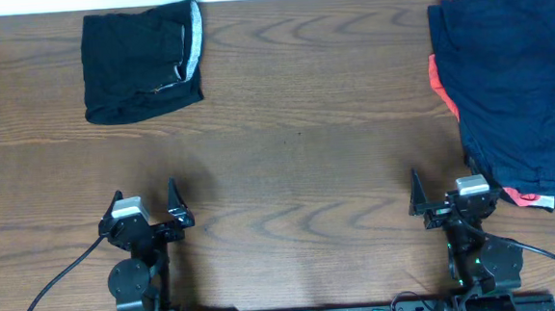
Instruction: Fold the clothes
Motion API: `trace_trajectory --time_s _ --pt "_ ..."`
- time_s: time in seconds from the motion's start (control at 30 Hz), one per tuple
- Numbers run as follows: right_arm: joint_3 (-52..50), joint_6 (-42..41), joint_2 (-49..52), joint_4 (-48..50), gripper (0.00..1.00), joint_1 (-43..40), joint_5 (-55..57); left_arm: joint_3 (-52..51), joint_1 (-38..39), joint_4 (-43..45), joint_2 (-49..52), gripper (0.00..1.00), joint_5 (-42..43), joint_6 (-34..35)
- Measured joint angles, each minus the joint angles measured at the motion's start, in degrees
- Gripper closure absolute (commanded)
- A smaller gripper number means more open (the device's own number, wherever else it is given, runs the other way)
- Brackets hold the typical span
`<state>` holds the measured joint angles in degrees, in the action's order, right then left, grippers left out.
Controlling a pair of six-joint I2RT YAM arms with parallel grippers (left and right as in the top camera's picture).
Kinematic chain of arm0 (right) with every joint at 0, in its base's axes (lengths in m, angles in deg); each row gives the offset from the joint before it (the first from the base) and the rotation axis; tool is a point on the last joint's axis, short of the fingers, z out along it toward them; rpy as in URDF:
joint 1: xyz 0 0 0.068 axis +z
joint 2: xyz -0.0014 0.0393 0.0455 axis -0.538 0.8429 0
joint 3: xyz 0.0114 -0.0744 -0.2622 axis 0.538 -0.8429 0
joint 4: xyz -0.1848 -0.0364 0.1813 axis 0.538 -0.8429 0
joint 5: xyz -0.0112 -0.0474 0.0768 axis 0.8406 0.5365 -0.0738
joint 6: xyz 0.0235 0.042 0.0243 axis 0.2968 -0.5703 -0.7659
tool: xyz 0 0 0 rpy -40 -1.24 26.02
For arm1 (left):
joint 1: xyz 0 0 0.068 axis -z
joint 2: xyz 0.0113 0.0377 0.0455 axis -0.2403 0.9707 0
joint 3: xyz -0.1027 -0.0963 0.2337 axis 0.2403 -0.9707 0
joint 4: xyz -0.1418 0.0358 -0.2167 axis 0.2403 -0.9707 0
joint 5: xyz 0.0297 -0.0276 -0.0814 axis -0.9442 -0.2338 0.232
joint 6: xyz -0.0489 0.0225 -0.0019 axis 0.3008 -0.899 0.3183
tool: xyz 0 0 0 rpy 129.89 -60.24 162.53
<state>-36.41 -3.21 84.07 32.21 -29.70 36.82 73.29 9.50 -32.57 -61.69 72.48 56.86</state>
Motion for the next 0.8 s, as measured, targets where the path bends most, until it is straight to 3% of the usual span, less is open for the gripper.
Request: trace_trajectory --time_s 0.23,0.37,0.57,0.8 --pt "0.1 -1.0 0.1 1.9 0.01 0.0 0.0 1.1 0.0 -1.7 0.8 0.02 1.7 0.0" --pt "2.5 -2.8 1.9 1.6 0.01 0.0 0.2 4.6 0.0 -3.7 6.8 0.02 2.4 0.0" --pt "14.7 -4.2 13.3 0.1 0.01 0.0 1.3 18.9 0.0 -7.8 23.6 0.02 4.1 0.0" --pt "35.2 -4.7 36.1 -10.7 0.01 0.0 1.6 41.2 0.0 -19.6 47.8 0.02 8.8 0.0"
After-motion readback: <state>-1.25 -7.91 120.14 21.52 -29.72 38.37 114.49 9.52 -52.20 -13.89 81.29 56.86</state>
